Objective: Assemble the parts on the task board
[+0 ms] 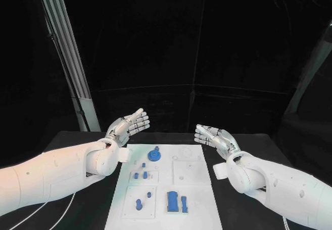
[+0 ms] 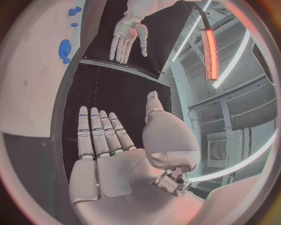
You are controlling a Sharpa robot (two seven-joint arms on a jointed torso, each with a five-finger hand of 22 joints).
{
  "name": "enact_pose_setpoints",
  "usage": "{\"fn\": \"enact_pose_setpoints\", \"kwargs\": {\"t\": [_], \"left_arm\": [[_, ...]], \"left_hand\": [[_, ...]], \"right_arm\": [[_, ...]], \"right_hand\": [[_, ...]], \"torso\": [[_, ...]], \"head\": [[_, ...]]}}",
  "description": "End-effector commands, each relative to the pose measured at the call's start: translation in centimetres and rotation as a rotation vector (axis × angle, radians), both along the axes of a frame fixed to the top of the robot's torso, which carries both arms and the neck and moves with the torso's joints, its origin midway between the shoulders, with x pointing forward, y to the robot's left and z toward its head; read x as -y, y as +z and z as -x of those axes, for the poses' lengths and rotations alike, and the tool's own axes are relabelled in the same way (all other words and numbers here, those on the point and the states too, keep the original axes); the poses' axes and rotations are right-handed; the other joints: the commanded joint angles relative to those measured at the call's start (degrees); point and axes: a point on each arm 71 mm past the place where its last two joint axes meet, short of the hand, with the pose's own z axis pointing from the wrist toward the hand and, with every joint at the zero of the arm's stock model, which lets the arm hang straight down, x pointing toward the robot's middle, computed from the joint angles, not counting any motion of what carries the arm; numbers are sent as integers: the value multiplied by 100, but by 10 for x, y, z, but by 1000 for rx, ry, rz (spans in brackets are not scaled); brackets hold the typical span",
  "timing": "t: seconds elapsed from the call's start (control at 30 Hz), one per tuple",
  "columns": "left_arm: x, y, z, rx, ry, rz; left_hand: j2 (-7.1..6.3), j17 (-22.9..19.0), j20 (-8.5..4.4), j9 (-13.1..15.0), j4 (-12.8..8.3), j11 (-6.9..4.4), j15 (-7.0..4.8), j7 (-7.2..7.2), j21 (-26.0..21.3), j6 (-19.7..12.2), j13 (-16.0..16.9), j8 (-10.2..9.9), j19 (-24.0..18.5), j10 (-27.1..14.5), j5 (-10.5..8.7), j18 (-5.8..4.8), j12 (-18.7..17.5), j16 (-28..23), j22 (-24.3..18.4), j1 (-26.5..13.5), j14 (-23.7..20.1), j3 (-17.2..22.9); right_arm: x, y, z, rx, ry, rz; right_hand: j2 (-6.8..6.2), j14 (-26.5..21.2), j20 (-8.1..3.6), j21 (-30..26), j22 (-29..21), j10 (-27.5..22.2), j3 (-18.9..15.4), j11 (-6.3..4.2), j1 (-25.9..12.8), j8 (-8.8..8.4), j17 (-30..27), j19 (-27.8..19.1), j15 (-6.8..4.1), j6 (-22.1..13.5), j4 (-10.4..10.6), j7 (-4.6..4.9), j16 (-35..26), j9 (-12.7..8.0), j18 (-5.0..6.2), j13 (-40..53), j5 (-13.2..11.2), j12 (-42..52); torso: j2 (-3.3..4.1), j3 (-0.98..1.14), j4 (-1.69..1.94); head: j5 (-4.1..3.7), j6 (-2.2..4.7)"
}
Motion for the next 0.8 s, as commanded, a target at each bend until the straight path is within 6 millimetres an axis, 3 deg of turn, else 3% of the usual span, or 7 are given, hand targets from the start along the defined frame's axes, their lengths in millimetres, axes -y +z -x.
{"fn": "enact_pose_setpoints", "kwargs": {"t": [0.03,0.2,0.23,0.33,0.37,0.4,0.8], "left_arm": [[4,2,8,10,65,-89],[14,9,22,16,115,-135],[16,11,26,19,127,-145],[22,18,36,29,166,-175],[23,20,39,32,175,-182],[24,22,41,35,184,-188],[29,32,54,52,232,-218]], "left_hand": [[30,-165,-295,-58,-18,-585,-335,-240,-257,-1094,-56,-483,-942,-1142,-233,-266,-278,-376,-320,-1531,-1135,-309],[30,-165,-393,-58,-18,-585,-335,-321,-349,-1463,-56,-483,-1259,-1527,-233,-328,-371,-509,-428,-2046,-1518,-414],[30,-165,-412,-58,-18,-585,-335,-733,-368,-1536,-56,-483,-1321,-1602,-233,-328,-392,-533,-449,-2147,-1593,-435],[30,-165,-476,-58,-18,-585,-335,-733,-801,-1774,-56,-483,-1526,-1851,-233,-329,-850,-615,-519,-2480,-1839,-492],[30,-165,-495,-58,-18,-585,-335,-733,-801,-1825,-56,-483,-1577,-1916,-233,-760,-850,-637,-536,-2566,-1903,-514],[30,-165,-897,-58,-18,-585,-335,-733,-801,-1874,-56,-483,-1616,-1959,-233,-760,-850,-650,-550,-2627,-1948,-525],[30,-165,-897,-58,-18,-585,-335,-733,-801,-2444,-56,-483,-2097,-2551,-233,-760,-850,-1159,-977,-3419,-2535,-949]], "right_arm": [[0,15,3,25,-129,-34],[-6,31,14,32,-195,-50],[-7,34,16,32,-207,-51],[-9,40,22,31,-238,-54],[-10,42,23,30,-245,-54],[-10,43,24,30,-250,-54],[-11,45,27,28,-261,-54]], "right_hand": [[-88,-1283,-301,-286,-567,-1192,284,-215,-1734,-81,-58,-1088,-475,-1063,-57,-237,-78,-67,-226,-58,-206,-65],[-88,-1735,-403,-390,-567,-1606,387,-658,-2342,-81,-58,-1474,-475,-1438,-57,-318,-78,-67,-289,-58,-206,-65],[-88,-1808,-421,-407,-567,-1678,395,-658,-2442,-81,-58,-1535,-475,-1498,-57,-724,-78,-67,-289,-58,-206,-65],[-88,-2071,-484,-465,-567,-1920,452,-658,-2795,-81,-58,-1756,-475,-1712,-57,-724,-78,-67,-351,-58,-206,-65],[-88,-2156,-503,-883,-567,-2005,471,-658,-2914,-81,-58,-1831,-475,-1781,-57,-724,-78,-67,-351,-58,-206,-65],[-88,-2202,-913,-883,-567,-2041,878,-658,-2971,-81,-58,-1869,-475,-1819,-57,-724,-78,-67,-351,-58,-206,-65],[-88,-2858,-913,-883,-567,-2649,878,-658,-3860,-81,-58,-2423,-475,-2368,-57,-724,-78,-67,-753,-58,-206,-65]], "torso": [[55,47,139],[55,48,141],[55,48,141],[55,48,141],[55,48,141],[55,48,141],[55,48,141]], "head": [[-21,-16],[-21,-17],[-21,-17],[-21,-17],[-21,-17],[-21,-17],[-21,-17]]}}
